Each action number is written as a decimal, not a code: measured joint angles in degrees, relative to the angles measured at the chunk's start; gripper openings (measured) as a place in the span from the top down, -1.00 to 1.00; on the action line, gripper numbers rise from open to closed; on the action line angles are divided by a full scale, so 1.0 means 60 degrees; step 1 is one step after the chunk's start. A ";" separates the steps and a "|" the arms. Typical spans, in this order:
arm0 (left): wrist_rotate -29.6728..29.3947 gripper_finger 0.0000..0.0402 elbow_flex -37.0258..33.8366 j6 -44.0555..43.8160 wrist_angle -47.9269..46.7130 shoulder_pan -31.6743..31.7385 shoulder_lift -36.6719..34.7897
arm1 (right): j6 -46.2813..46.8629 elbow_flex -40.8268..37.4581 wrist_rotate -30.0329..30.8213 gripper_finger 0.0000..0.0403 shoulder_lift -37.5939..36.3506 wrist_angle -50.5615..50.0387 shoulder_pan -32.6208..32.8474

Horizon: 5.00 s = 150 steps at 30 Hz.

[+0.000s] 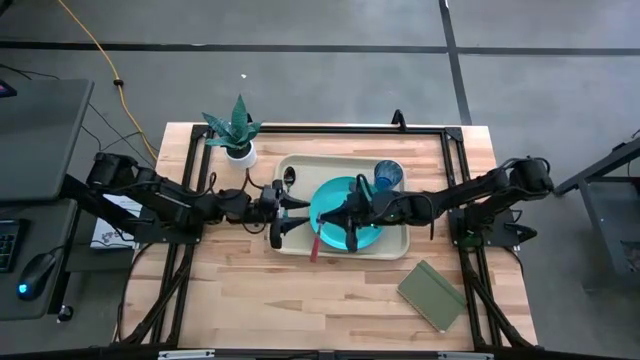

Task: Pick and place plate/cup/fork/spoon on tray
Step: Put the red fork to the right of the blue spoon on the light brown serving tray

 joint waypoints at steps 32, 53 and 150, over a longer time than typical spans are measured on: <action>-0.0691 0.30 0.1248 0.0193 -0.0146 -0.0287 0.1363 | -0.0069 -0.0004 -0.0066 1.00 0.0586 0.0275 -0.0065; -0.0665 1.00 0.1219 0.0441 -0.1826 0.0068 0.0523 | 0.0033 -0.0008 0.0252 0.61 -0.0323 -0.0300 -0.0088; 0.0851 1.00 0.1627 -0.2308 -0.3415 0.4845 0.3902 | 0.0463 -0.0007 0.1027 -0.07 -0.2496 -0.4572 0.0070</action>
